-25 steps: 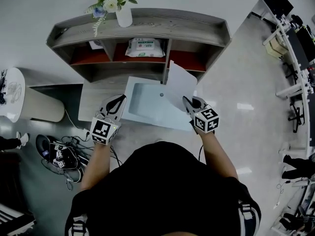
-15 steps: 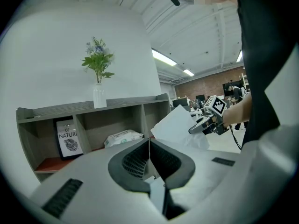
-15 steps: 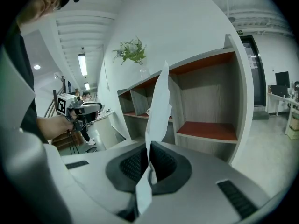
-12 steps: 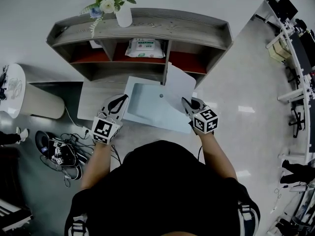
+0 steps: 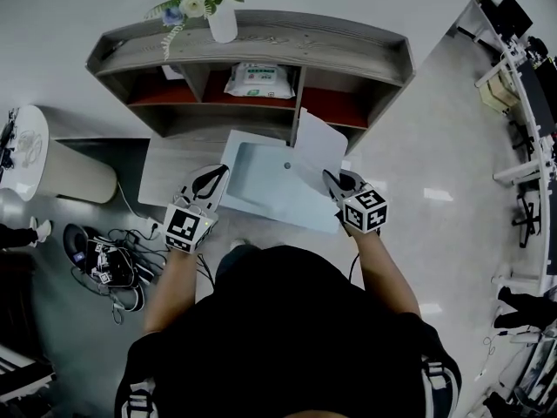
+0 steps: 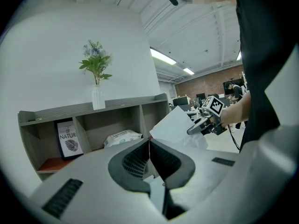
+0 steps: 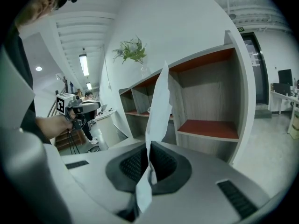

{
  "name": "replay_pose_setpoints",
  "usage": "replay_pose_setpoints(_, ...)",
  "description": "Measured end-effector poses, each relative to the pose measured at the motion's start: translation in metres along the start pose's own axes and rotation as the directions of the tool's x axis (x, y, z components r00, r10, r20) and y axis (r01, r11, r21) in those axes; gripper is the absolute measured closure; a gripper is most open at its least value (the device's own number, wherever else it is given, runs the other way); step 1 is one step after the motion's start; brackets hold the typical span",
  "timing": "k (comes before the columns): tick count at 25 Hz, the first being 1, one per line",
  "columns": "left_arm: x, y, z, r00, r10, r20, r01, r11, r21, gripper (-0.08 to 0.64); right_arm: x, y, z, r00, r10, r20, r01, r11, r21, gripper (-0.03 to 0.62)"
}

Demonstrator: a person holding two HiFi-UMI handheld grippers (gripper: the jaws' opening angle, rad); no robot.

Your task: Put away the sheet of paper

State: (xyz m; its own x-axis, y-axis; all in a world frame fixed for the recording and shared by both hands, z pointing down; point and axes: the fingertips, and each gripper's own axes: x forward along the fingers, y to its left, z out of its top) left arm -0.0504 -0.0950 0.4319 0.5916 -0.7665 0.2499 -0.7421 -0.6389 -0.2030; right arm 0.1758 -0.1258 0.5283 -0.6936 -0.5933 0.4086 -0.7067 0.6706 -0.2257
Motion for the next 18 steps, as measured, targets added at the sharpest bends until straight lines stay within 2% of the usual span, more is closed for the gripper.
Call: replay_pose_setpoints(18,-0.0045,0.0018,-0.0069,1.000,-0.026,-0.009,0.026,1.000,0.002,0.540,0.0091,0.0076,-0.0046,0.999,0.010,-0.037,-0.010,1.000,0.000,0.578)
